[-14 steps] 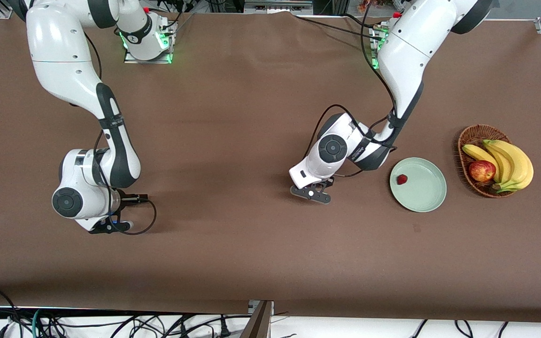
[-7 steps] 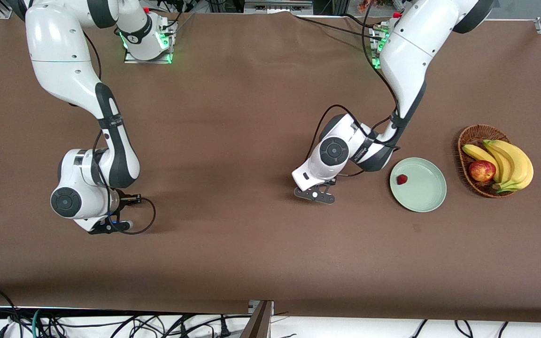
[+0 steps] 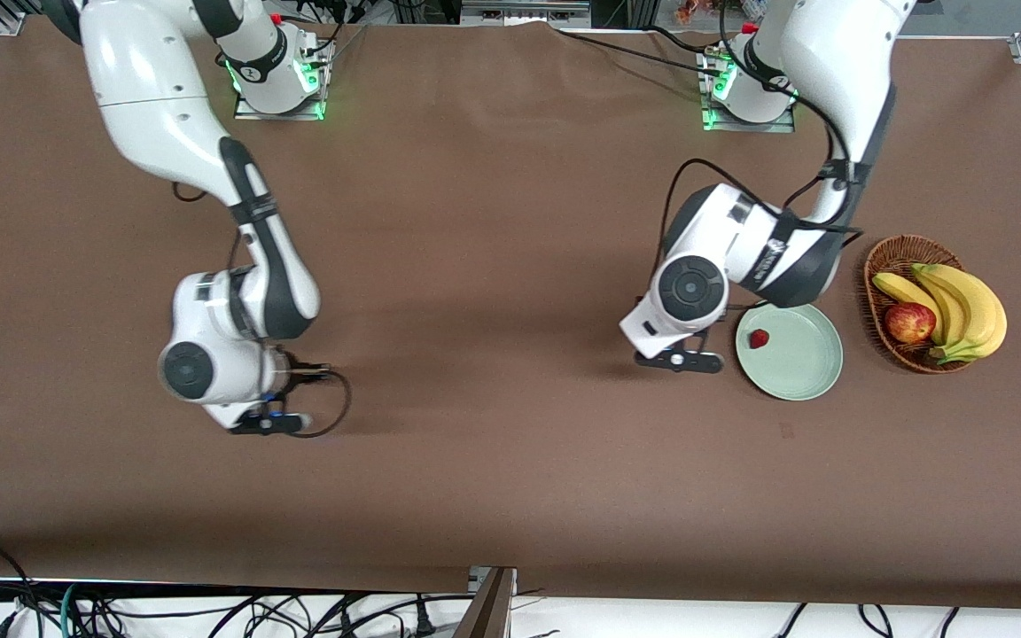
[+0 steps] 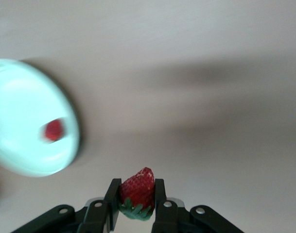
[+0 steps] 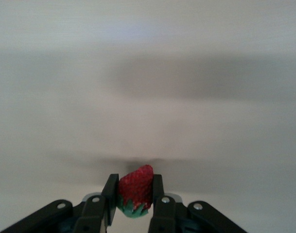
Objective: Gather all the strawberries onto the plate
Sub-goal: 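Place the strawberry on the plate while the right gripper sets the last mid-table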
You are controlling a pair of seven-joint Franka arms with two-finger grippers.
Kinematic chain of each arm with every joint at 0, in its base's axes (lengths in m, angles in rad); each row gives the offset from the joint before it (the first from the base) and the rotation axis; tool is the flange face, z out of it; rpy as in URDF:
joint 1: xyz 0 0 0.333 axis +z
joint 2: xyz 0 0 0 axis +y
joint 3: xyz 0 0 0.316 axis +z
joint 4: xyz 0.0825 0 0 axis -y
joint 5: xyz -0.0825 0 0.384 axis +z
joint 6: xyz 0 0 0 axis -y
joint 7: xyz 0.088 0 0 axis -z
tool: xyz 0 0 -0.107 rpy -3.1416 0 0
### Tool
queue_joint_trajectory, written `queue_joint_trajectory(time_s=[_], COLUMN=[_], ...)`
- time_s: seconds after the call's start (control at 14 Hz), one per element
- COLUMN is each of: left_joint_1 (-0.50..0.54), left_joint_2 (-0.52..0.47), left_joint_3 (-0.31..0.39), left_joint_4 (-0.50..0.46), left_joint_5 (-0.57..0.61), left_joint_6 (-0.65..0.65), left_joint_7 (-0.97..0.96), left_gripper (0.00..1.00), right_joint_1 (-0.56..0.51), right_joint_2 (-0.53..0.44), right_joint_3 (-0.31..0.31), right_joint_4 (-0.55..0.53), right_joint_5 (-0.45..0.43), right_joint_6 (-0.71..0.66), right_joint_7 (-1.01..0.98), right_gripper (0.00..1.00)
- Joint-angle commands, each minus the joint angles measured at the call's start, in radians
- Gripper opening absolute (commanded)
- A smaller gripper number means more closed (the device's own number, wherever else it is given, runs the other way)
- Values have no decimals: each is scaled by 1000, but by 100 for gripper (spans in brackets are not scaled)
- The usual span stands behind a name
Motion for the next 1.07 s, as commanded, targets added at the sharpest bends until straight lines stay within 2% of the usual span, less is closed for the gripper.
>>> queue_joint_trajectory(time_s=[0.0, 0.14, 0.5, 0.64, 0.79, 0.93, 1.0], left_joint_1=[24, 87, 253, 330, 362, 367, 380], left_joint_2=[-27, -28, -21, -16, -21, -24, -25], left_joint_3=[20, 18, 15, 9, 3, 3, 3], left_joint_4=[-24, -27, -41, -76, -148, -193, -205], left_joint_5=[63, 70, 74, 53, 22, -36, -38], left_joint_6=[-65, -86, -65, 2, 100, 170, 194], left_joint_7=[-5, 38, 419, 553, 610, 644, 679], left_gripper=[8, 7, 7, 8, 8, 8, 8], right_joint_1=[142, 244, 457, 500, 532, 557, 559], right_joint_2=[-10, 10, 95, 162, 245, 277, 277], right_joint_3=[20, 20, 23, 35, 50, 50, 50], right_joint_4=[27, 32, 67, 165, 269, 291, 290], right_joint_5=[22, 24, 27, 25, 24, 24, 24], right_joint_6=[86, 205, 515, 537, 545, 585, 589], right_joint_7=[334, 497, 711, 801, 843, 846, 849], right_gripper=[9, 9, 9, 9, 9, 9, 17])
